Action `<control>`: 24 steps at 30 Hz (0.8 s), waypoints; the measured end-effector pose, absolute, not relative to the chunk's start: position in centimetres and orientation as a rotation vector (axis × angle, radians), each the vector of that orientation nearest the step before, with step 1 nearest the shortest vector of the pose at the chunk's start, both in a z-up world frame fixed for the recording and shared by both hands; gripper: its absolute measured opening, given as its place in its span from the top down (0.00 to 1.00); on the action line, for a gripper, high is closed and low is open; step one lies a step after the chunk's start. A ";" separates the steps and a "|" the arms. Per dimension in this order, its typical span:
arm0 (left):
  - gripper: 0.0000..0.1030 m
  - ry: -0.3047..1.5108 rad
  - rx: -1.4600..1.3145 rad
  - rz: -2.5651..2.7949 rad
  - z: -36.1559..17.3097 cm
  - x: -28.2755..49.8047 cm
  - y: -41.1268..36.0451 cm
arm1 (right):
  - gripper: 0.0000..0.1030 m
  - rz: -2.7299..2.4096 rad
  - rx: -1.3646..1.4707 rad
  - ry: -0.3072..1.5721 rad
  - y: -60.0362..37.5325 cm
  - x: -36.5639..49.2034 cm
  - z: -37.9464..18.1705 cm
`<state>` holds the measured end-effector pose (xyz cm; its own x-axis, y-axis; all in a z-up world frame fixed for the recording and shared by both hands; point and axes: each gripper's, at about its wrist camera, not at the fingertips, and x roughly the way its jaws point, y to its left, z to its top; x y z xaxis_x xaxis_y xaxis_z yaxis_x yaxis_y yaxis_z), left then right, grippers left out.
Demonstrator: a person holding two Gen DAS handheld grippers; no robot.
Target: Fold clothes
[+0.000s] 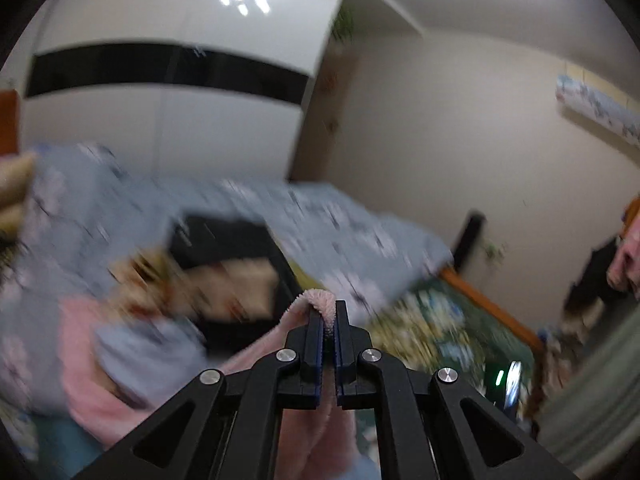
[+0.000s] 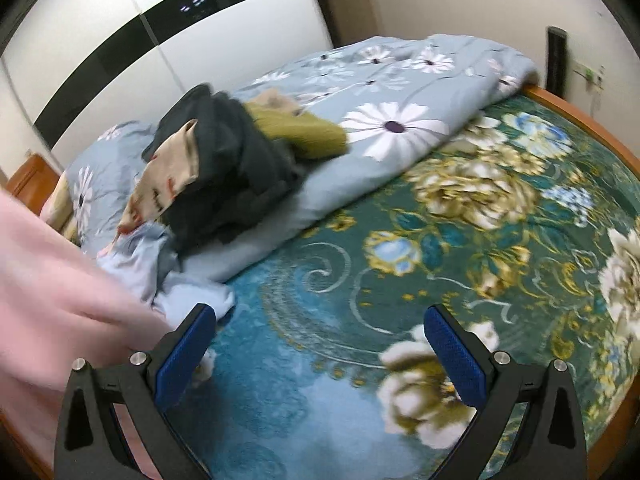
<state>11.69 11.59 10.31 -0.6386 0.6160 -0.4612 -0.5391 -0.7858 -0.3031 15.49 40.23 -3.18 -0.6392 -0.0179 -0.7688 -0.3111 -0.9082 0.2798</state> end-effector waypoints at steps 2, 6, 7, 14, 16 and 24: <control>0.96 -0.196 -0.812 2.307 7.2 12.0 15.1 | 0.00 2.602 -1.217 0.602 41.9 16.7 -3.2; 0.96 -0.243 -0.988 2.186 2.0 13.2 21.5 | 0.00 2.513 -1.174 0.614 45.6 19.1 -3.2; 0.96 -0.253 -1.024 2.153 1.4 13.3 23.1 | 0.00 2.489 -1.168 0.623 46.5 19.7 -3.3; 0.83 -0.219 -1.259 2.038 -4.0 10.7 28.3 | 0.00 2.422 -1.163 0.646 49.1 21.2 -3.4; 0.72 -0.249 -1.265 2.025 -4.4 10.9 26.5 | 0.00 2.422 -1.176 0.622 49.2 21.2 -3.4; 0.43 -0.468 -1.242 2.179 -4.2 11.8 12.9 | 0.00 2.426 -1.257 0.597 49.0 19.6 -4.3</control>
<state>11.81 12.86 -4.17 -0.3970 0.6390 -0.6588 -0.3119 -0.7690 -0.5580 19.64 49.04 -4.33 -0.5489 0.1067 -0.8290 -0.4793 -0.8528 0.2076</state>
